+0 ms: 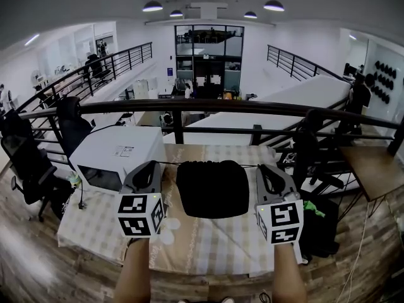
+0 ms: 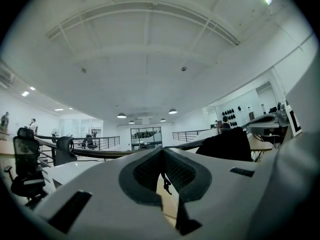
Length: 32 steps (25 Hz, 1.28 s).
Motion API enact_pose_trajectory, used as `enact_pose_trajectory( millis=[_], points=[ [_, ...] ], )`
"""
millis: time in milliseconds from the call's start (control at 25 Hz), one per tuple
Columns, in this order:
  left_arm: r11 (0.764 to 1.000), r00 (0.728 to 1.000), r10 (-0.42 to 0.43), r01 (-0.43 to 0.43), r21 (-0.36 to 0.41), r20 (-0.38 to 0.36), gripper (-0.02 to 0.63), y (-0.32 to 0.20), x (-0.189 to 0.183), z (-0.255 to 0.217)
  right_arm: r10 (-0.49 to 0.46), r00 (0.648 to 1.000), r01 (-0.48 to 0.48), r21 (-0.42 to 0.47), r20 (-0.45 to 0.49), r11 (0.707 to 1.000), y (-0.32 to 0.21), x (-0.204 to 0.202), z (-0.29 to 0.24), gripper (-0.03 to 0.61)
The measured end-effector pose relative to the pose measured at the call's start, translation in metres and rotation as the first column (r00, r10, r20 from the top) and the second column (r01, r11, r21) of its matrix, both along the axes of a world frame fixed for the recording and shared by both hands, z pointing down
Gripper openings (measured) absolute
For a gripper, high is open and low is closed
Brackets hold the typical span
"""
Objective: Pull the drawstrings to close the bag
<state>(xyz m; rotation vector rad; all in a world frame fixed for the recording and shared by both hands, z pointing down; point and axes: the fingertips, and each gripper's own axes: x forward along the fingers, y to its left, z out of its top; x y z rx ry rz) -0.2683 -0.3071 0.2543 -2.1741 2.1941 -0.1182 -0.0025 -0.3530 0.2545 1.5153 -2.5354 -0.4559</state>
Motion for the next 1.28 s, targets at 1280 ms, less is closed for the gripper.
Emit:
enact_pose_trajectory(
  millis=[1280],
  points=[
    [0.994,0.994,-0.105,0.105,-0.019,-0.02,0.026,0.022,-0.043,0.021,0.086,0.988,-0.079,-0.063,0.128,0.995,0.002,0.053,0.01,0.031]
  ],
)
